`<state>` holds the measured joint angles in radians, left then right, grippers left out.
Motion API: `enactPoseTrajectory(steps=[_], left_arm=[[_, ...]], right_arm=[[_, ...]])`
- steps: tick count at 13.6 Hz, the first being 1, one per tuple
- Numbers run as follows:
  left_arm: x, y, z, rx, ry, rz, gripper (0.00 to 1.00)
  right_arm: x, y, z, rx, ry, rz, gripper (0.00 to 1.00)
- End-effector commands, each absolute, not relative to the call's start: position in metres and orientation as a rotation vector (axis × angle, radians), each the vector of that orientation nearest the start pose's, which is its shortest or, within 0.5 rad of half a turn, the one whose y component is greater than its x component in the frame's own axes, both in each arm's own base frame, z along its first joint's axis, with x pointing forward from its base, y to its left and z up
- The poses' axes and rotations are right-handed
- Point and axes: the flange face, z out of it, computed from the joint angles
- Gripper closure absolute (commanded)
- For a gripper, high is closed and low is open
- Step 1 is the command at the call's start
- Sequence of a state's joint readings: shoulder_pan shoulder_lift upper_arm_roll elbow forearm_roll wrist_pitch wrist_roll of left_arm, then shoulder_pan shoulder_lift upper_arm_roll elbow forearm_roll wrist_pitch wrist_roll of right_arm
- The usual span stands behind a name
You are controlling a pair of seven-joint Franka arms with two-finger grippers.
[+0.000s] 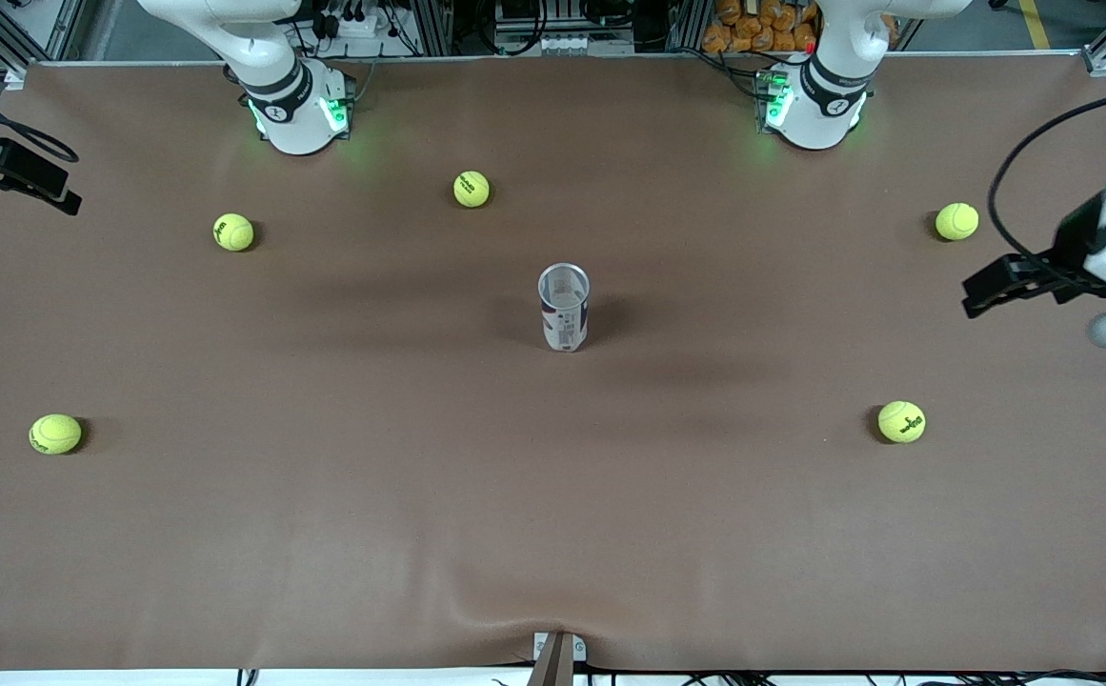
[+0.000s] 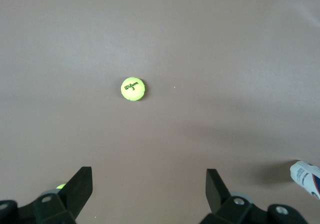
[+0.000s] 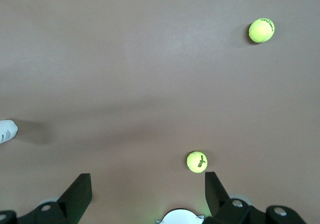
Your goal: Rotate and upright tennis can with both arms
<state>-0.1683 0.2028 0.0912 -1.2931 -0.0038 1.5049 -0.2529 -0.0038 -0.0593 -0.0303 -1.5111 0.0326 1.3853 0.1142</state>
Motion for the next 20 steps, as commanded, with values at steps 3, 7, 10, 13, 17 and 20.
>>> enactPoseTrajectory(steps=[3, 7, 10, 13, 17, 20], left_arm=[[0.594, -0.011, 0.631, -3.194, -0.228, 0.012, 0.00], [0.571, -0.018, 0.629, -3.185, -0.219, -0.010, 0.00], [0.566, -0.025, 0.633, -3.177, -0.204, -0.037, 0.00], [0.553, -0.023, 0.631, -3.182, -0.201, -0.034, 0.00], [0.552, -0.017, 0.630, -3.182, -0.211, -0.047, 0.00], [0.543, -0.013, 0.631, -3.172, -0.210, -0.048, 0.00]], right_arm=[[0.512, -0.015, 0.674, -3.107, 0.245, 0.078, 0.00], [0.514, -0.016, 0.671, -3.107, 0.243, 0.086, 0.00], [0.516, -0.016, 0.669, -3.106, 0.240, 0.081, 0.00], [0.516, -0.016, 0.669, -3.106, 0.240, 0.078, 0.00], [0.516, -0.015, 0.669, -3.106, 0.238, 0.078, 0.00], [0.516, -0.015, 0.669, -3.104, 0.240, 0.078, 0.00]])
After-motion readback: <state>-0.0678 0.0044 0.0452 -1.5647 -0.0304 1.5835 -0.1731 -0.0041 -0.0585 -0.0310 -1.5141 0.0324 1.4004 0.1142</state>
